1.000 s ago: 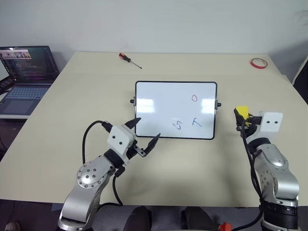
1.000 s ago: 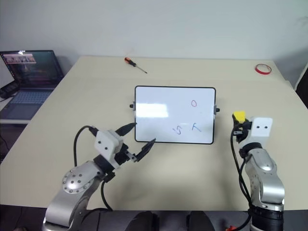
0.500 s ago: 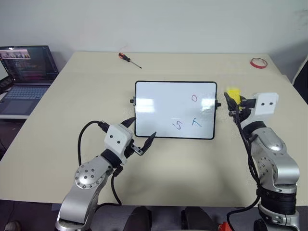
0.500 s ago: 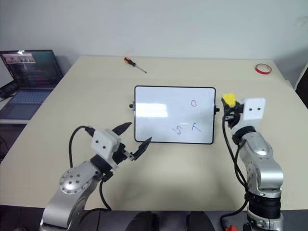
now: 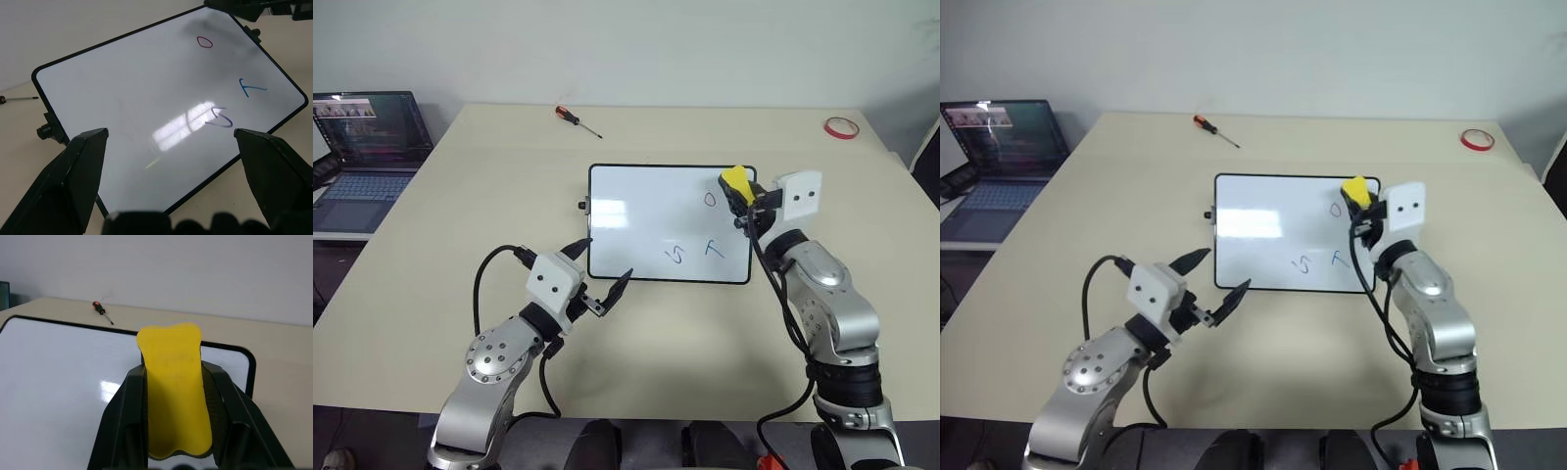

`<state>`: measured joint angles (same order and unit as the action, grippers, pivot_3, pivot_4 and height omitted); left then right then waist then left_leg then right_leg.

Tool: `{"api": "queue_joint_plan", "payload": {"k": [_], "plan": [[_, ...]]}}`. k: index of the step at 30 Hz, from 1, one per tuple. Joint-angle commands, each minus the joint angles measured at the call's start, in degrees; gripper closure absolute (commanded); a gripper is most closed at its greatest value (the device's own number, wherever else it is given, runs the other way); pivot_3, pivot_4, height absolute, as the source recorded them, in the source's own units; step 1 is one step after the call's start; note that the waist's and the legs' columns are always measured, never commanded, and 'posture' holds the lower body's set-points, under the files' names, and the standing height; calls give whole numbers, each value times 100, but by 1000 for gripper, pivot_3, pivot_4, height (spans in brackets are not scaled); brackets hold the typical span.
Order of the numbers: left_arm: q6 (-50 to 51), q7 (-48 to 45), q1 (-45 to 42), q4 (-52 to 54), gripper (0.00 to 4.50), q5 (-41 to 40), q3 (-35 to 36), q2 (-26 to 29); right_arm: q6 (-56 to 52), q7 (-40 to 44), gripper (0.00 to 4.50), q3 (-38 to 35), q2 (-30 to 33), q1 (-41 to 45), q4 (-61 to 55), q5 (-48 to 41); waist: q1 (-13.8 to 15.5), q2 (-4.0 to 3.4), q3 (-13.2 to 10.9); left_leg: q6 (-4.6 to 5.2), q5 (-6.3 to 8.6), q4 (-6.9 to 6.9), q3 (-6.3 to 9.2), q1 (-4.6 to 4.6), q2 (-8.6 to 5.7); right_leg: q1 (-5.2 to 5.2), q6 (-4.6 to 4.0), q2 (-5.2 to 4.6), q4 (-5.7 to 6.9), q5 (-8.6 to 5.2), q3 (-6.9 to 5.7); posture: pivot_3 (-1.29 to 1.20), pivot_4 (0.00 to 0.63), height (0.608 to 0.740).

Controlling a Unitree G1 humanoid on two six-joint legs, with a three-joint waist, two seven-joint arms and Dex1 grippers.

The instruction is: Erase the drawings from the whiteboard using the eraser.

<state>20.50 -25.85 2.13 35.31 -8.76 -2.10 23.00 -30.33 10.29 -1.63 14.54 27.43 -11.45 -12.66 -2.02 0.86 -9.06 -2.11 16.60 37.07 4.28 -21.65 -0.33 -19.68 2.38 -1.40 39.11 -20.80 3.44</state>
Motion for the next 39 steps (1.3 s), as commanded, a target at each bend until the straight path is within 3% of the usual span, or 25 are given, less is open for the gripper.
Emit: {"api": "queue_joint_plan", "payload": {"k": [1, 11, 19, 23, 32, 39], "plan": [[-160, -13, -72, 108, 0, 20, -10, 32, 299, 21, 3347, 47, 44, 403, 489, 244, 3, 0, 0, 0, 0, 0, 0, 0, 0, -1, 0, 0, 0, 0, 0, 0, 150, 740], [-210, -8, -81, 54, 0, 29, -15, 38, 437, 148, 3347, 123, -10, 618, 848, 429, 1, 0, 0, -1, -1, 2, 0, -6, 1, -6, 0, -1, 4, 1, 0, 0, 150, 740], [-294, -33, -99, -65, 0, 26, 27, 51, 13, 983, 3347, 848, 249, -466, -117, 411, 3, 1, 1, -1, -1, 0, 3, -8, 3, -6, 0, -1, 0, 0, -3, 0, 150, 740], [-315, -16, -105, -69, 0, 29, 20, 50, -146, 1092, 3347, 930, 323, -579, -225, 471, -5, 1, 1, -2, -1, 6, 3, -5, 3, -5, 0, -1, 6, 6, 0, 0, 150, 740], [-365, -9, -113, -125, 0, 35, -35, 24, 434, 234, 3347, 277, 469, 168, 764, 1037, 30, 2, 1, -29, -18, 16, 8, 0, 1, 3, 9, 2, 6, 29, -2, 0, 150, 740], [-381, -5, -119, -148, 0, 38, -55, 11, 563, 117, 3347, 260, 454, 139, 869, 1161, 32, 3, 2, -29, -18, 16, 9, -3, 1, 4, 10, 1, 1, 30, -3, 0, 150, 740]]}}
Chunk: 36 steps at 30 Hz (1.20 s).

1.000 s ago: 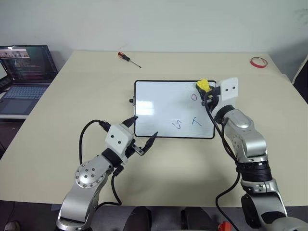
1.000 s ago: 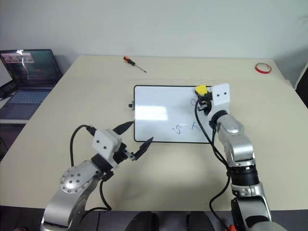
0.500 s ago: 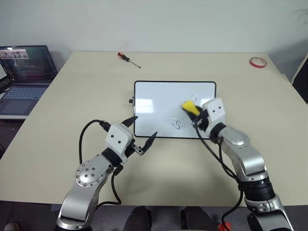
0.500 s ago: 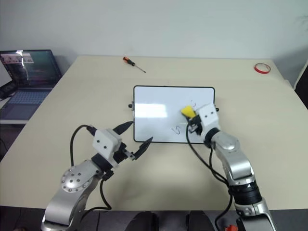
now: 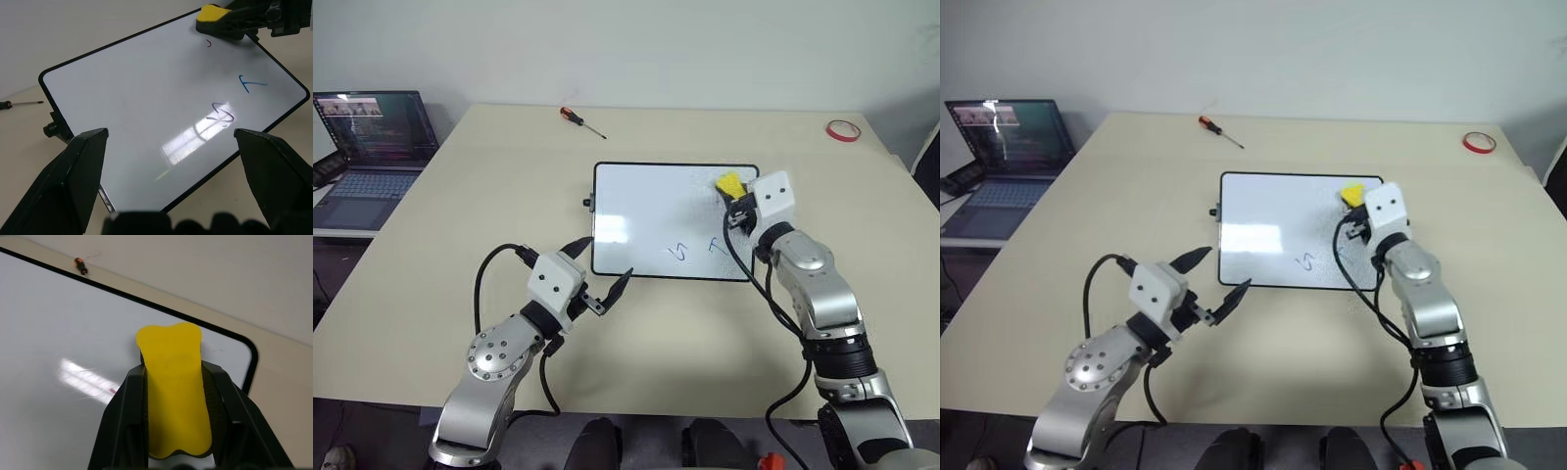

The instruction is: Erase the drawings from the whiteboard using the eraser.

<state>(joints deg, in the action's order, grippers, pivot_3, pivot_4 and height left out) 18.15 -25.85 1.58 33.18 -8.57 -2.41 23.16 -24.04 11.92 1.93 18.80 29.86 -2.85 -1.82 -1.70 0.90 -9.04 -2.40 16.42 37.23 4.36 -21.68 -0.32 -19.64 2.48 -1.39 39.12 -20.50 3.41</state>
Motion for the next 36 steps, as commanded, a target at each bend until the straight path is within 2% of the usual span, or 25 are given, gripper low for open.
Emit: {"api": "queue_joint_plan", "payload": {"k": [1, 12, 21, 28, 32, 36], "plan": [[-148, -4, -69, 64, 0, 21, -30, -8, -90, 37, 3347, -46, 13, -166, -60, 47, 0, 1, 0, 0, 0, 0, 0, 0, 0, 0, 0, 0, 0, 0, 0, 0, 150, 740], [-240, -28, -107, -31, 0, 20, 69, 56, -533, 1169, 3347, 600, 207, -792, -749, -166, -61, 1, 1, 0, 0, -2, -2, 8, 4, 3, -1, 2, 2, 1, 5, 0, 150, 740], [-277, 13, -70, -9, 0, 42, -10, 27, -227, 681, 3347, 219, 165, -428, -281, 51, -65, 2, 1, -2, -1, -1, -2, 16, 3, 11, 1, 2, 2, 9, 7, 0, 150, 740], [-322, -72, 141, 121, 0, -34, 49, 95, -333, 1192, 3347, -190, 125, -704, -1085, -833, -14, 0, -1, -4, -3, -1, 1, -2, 3, -1, 5, 2, -7, 14, 4, 0, 150, 740], [-400, -149, 308, 140, 0, -82, 129, 153, -706, 1578, 3347, -660, 465, -1338, -2084, -1462, 9, 0, -2, -3, -2, -6, 0, -35, 3, -33, 5, 0, -15, 13, 5, 0, 150, 740], [-471, -174, 464, 164, 0, -108, 166, 158, -133, 2145, 3347, -1021, 909, -2459, -2692, -1685, 27, 2, -3, -2, -2, -8, 2, -59, 2, -45, 6, -2, -22, 13, 2, 0, 150, 740]]}}
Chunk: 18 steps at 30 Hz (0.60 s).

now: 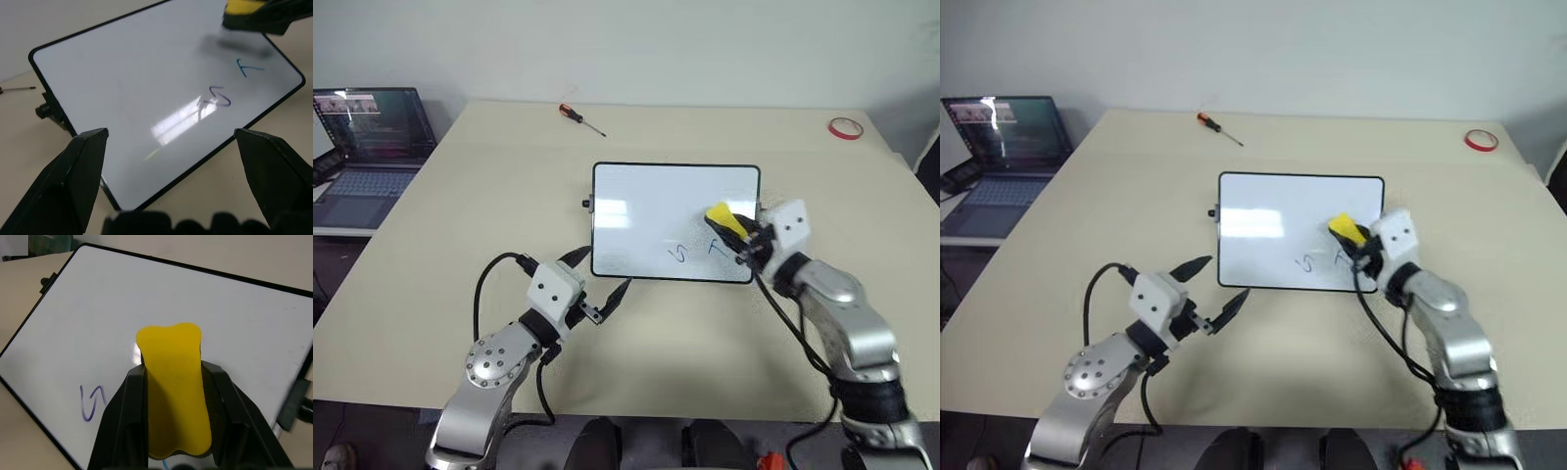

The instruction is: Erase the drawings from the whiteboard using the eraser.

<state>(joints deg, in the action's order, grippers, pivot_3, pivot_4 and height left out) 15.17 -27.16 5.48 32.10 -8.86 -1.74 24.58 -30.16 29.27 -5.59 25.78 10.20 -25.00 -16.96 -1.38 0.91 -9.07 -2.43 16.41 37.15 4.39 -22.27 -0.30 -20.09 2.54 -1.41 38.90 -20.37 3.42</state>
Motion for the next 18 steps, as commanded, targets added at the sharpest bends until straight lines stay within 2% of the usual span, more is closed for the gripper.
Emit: {"api": "queue_joint_plan", "payload": {"k": [1, 7, 9, 14, 18], "plan": [[-174, -40, 99, 267, 0, -102, 117, 9, 819, 688, 3347, -294, 378, -846, -488, -117, -6, 1, -1, 0, 0, 0, -2, 0, 0, 0, 0, 0, -1, 0, 2, 0, 150, 740], [-203, -82, 153, 242, 0, -133, 142, 9, 1946, 1632, 3347, -710, 901, -2126, -218, -145, -48, 1, -10, 0, 0, 1, -12, 52, 0, 38, 0, 4, 10, 0, 15, 0, 150, 740], [-203, -100, 145, 222, 0, -133, 137, -1, 2192, 1764, 3347, -740, 981, -2317, -125, -102, -48, 6, -14, 0, 0, 1, -12, 70, 0, 58, 0, 6, 9, -1, 15, 0, 150, 740], [-177, -97, 103, 217, 0, -110, 93, -41, 2097, 1506, 3347, -579, 883, -1999, -149, -85, -48, 10, -18, 0, 0, 0, -12, 92, 1, 79, 0, 9, 9, 0, 16, 0, 150, 740], [-167, -91, 66, 198, 0, -100, 95, -46, 1864, 1054, 3347, -280, 720, -1208, -13, 120, -45, 12, -20, 0, 0, 0, -10, 89, 1, 79, 0, 8, 9, -1, 15, 0, 150, 740]]}}
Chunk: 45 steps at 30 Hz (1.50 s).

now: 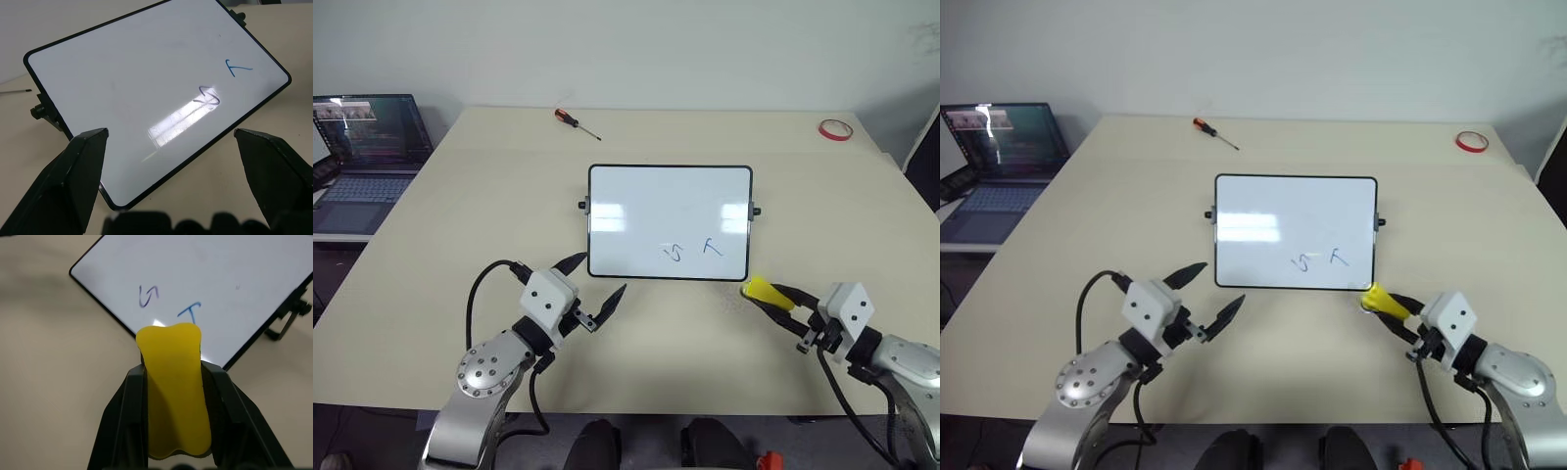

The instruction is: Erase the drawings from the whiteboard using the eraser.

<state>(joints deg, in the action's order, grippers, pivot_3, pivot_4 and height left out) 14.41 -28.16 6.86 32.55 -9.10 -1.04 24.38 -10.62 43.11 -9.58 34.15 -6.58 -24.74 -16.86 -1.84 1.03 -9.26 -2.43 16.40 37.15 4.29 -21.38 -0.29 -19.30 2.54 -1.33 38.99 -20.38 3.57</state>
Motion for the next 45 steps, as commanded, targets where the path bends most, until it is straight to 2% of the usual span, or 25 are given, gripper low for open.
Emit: {"api": "queue_joint_plan", "payload": {"k": [1, 8, 15, 20, 29, 40, 45], "plan": [[-87, 13, -91, 139, 0, -74, 33, -26, -100, -418, 3347, 216, -160, 685, 63, 201, 0, 1, -1, 0, 0, 0, 0, 0, 0, -1, 0, 0, 0, 0, 0, 0, 150, 740], [-61, -42, -99, 157, 0, -86, 134, 61, 55, -994, 3347, 953, -530, 1966, 1176, 1046, 16, 6, -4, 0, 0, 0, 1, -7, 0, -8, 0, -2, -4, 0, -2, 0, 150, 740], [23, 35, -154, 237, 0, -34, 74, 38, 521, -959, 3347, 1366, -588, 2643, 2312, 1517, 15, 5, -4, -1, 0, 3, 0, -29, -1, -31, 0, -4, -3, 0, -3, 0, 150, 740], [35, 62, -161, 267, 0, -17, 66, 27, 377, -905, 3347, 1496, -476, 2692, 2610, 1729, 14, 5, -3, -1, 0, 6, 0, -26, 1, -30, -1, -4, 1, 0, -2, 0, 150, 740], [19, 110, -138, 266, 0, 7, 38, 1, 160, -64, 3347, 1835, 193, 1846, 2222, 1708, 25, 11, 3, 0, 0, 9, 5, 7, 0, 12, -1, -6, 0, 0, -6, 0, 150, 740], [23, 61, -204, 213, 0, -10, 2, 10, 556, -1264, 3347, 1240, -141, 2694, 2833, 1885, 3, 13, -1, -6, -9, 9, -5, 49, -2, 38, 6, -2, 5, 28, 13, 0, 150, 740], [25, 52, -195, 218, 0, -19, 15, 21, 555, -1102, 3347, 1329, -23, 2560, 2844, 1906, 8, 13, -1, -5, -10, 7, -5, 47, -1, 37, 7, -2, 2, 29, 12, 0, 150, 740]]}}
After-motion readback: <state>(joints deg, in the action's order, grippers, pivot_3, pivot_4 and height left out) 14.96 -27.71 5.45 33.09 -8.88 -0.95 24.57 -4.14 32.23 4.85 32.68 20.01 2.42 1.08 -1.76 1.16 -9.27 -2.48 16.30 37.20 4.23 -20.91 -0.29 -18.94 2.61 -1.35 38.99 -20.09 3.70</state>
